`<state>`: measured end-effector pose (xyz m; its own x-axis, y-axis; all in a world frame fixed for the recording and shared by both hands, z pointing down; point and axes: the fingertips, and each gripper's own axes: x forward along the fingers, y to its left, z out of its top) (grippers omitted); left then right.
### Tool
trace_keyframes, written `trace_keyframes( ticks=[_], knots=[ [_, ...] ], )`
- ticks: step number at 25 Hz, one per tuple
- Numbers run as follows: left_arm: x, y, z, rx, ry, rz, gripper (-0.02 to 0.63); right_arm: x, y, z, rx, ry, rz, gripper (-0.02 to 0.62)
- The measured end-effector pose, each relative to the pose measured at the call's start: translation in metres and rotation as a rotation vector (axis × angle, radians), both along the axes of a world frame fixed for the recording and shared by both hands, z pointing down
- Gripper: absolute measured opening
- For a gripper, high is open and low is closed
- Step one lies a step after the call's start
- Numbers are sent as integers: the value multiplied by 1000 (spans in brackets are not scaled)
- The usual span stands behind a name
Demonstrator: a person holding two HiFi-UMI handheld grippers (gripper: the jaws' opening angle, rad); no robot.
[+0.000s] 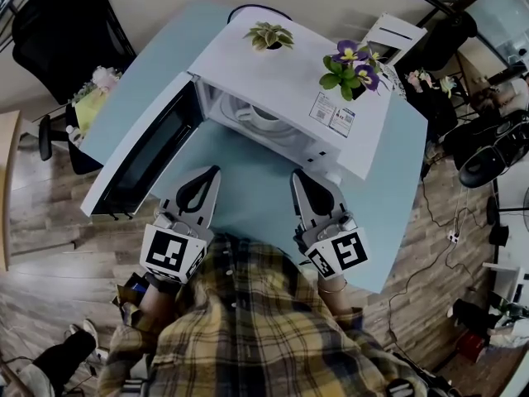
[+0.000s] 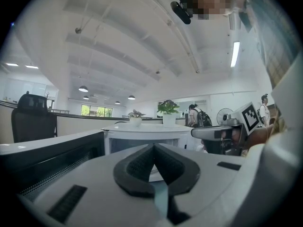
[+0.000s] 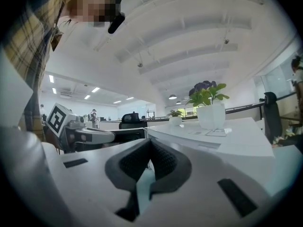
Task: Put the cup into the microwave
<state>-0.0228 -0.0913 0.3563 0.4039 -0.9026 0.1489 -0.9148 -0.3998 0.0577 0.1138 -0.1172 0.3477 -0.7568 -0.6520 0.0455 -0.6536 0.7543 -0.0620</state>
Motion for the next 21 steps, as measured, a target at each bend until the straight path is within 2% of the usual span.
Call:
trace_keyframes(
  ticks=[7,21],
  knots=[
    [-5,2,-1,1,-4,-14,-8,-5,2,2,-8,1,-12,2],
    [-5,2,-1,17,-3,-25,-8,6,-1,6,-23,4,27,2]
  ],
)
